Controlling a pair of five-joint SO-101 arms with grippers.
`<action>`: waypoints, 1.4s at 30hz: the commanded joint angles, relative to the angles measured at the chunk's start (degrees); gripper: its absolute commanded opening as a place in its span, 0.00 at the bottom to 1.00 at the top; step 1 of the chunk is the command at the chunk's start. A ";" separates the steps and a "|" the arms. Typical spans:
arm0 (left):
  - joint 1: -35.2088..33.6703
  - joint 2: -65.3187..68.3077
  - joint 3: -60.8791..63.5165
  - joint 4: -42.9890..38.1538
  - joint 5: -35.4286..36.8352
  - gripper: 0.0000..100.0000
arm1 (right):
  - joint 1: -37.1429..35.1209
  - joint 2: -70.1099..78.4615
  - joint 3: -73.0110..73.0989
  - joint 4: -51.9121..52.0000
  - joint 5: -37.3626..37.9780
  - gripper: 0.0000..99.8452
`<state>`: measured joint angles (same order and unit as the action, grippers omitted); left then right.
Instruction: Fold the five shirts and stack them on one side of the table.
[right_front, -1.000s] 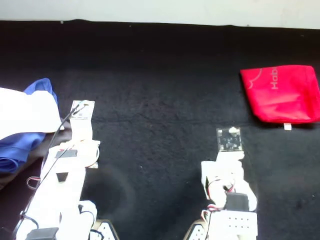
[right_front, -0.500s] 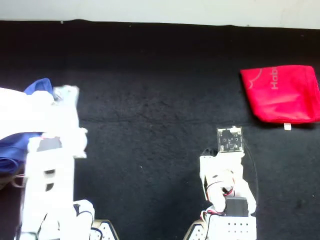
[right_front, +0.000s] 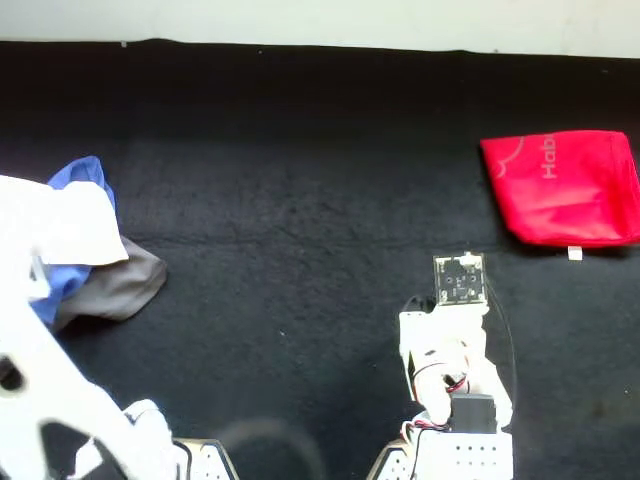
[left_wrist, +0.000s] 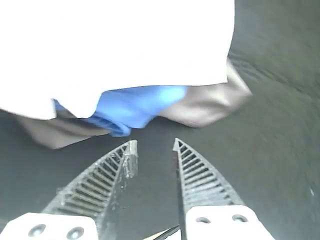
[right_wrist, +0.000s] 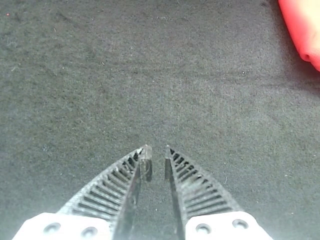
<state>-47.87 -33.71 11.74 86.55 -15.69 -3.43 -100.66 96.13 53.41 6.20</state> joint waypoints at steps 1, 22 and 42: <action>-4.97 12.70 -12.70 0.44 -0.44 0.14 | -0.48 -1.01 5.93 -0.40 -0.53 0.06; -3.47 54.20 -44.62 13.80 -0.53 0.14 | -0.48 -1.01 5.93 -0.40 -0.53 0.06; 1.89 41.71 -44.79 11.16 -0.44 0.01 | -0.48 -1.10 6.02 -0.48 -0.53 0.06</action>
<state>-49.10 15.16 -30.90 97.80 -15.87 -3.69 -101.01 96.13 53.41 6.20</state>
